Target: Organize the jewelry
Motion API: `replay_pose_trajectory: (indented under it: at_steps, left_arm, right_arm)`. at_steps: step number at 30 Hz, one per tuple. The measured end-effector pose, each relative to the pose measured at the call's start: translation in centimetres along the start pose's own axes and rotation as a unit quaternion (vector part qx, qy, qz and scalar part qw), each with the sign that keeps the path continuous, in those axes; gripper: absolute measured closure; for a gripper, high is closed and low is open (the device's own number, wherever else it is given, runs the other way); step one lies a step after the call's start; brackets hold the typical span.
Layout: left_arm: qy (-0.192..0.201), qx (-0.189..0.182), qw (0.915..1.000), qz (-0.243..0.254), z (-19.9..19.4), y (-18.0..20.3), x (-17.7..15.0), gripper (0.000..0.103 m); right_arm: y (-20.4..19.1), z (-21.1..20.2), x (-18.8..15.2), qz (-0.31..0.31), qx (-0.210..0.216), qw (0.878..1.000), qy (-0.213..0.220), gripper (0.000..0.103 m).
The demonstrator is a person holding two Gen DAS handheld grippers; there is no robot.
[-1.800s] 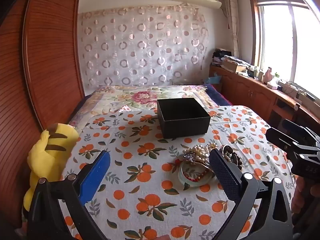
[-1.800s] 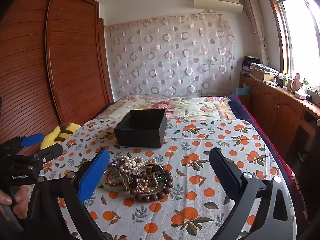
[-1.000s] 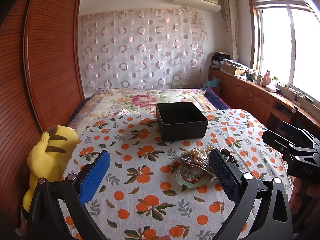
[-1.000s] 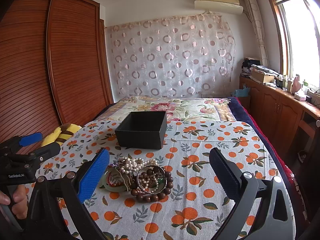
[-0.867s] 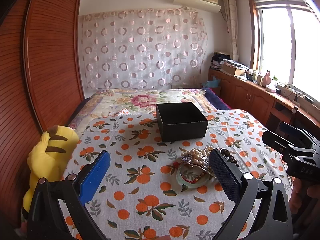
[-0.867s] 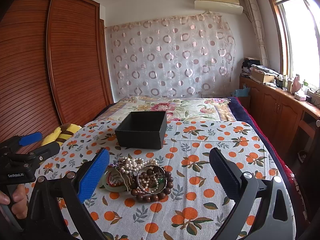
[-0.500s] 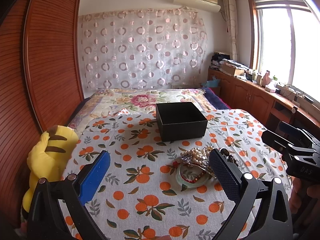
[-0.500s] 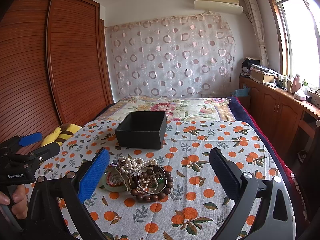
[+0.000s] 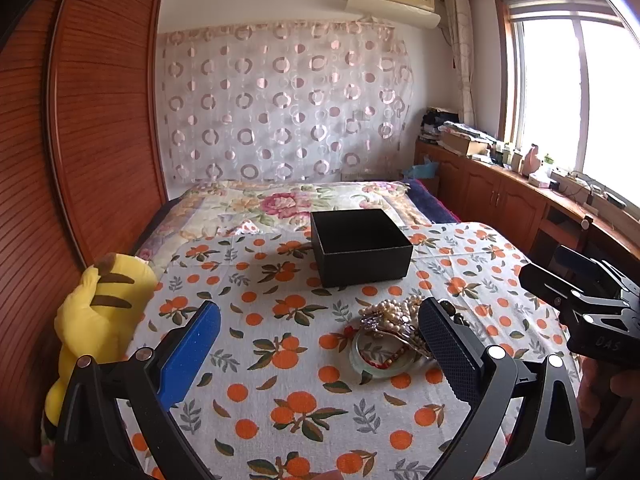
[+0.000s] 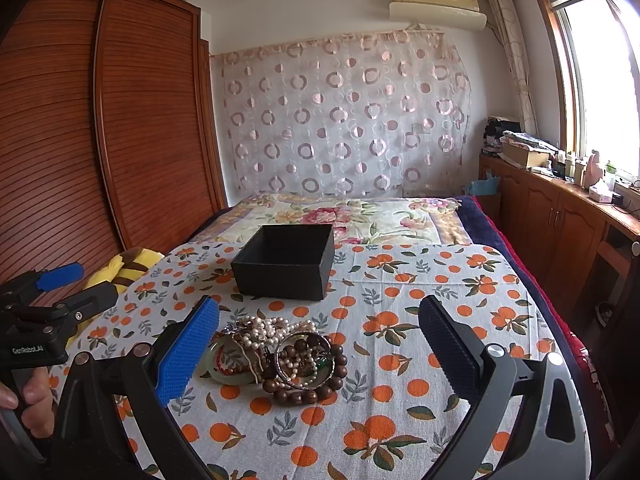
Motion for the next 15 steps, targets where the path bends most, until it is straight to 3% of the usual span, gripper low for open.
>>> replay_pose_trajectory:
  at_steps: [15]
  left_arm:
    - [0.003,-0.001,1.0000,-0.001,-0.26,0.10,0.19,0.007]
  right_arm:
    - [-0.04,0.00,0.04,0.000,0.000,1.000,0.001,0.002]
Point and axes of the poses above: each gripper's, at about its wrist camera, not at the fingertips, and z roughly the way its jaws point, y to its right, x to its top, the point moved 3 cm from there along z, roughly the way its jaws point
